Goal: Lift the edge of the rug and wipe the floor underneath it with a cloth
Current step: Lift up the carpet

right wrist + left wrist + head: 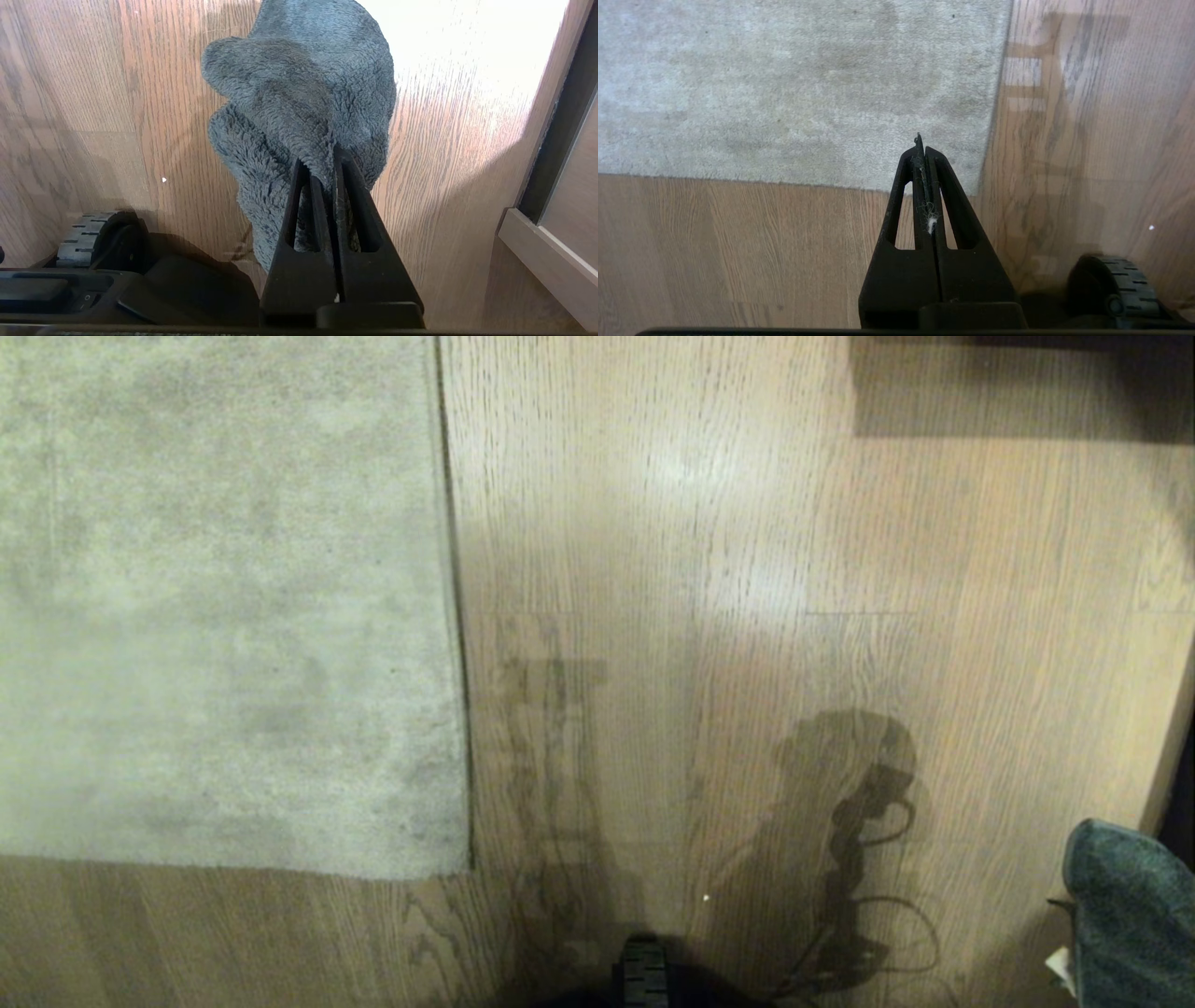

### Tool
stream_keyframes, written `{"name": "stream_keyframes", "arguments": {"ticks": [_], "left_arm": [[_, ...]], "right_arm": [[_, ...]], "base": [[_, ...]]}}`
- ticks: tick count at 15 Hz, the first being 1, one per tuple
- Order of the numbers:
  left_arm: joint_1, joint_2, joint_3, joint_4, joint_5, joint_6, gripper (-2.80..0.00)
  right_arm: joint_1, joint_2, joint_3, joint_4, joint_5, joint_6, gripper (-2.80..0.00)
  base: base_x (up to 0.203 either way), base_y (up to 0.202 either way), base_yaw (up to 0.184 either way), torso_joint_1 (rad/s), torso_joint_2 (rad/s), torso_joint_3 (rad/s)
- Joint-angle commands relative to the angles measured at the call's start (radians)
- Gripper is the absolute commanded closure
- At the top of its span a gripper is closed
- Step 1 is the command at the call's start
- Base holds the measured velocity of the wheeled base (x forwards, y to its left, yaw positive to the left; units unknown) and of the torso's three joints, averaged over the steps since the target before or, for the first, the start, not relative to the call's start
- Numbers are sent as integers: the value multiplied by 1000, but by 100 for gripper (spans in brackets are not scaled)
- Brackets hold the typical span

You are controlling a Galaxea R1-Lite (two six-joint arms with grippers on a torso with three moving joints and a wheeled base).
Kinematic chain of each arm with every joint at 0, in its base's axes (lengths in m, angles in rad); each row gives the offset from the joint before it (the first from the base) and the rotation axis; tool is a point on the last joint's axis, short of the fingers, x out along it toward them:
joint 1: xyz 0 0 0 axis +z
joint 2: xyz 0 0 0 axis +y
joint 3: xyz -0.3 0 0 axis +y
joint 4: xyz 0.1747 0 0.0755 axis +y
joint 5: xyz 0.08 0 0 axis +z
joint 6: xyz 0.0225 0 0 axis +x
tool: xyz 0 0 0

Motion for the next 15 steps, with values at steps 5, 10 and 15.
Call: {"name": "stream_keyframes", "arguments": {"ticks": [5, 10, 15], "left_arm": [[-7, 200, -46, 0, -25, 1, 0], [-28, 362, -85, -2, -64, 1, 0], [-28, 490, -100, -6, -80, 2, 0]], "right_arm": [[1, 1, 0, -1, 0, 0, 0], [1, 1, 0, -1, 0, 0, 0], [1, 1, 0, -1, 0, 0, 0]], "base": [[0, 0, 0, 0, 0, 0], [0, 0, 0, 0, 0, 0], [0, 0, 0, 0, 0, 0]]}}
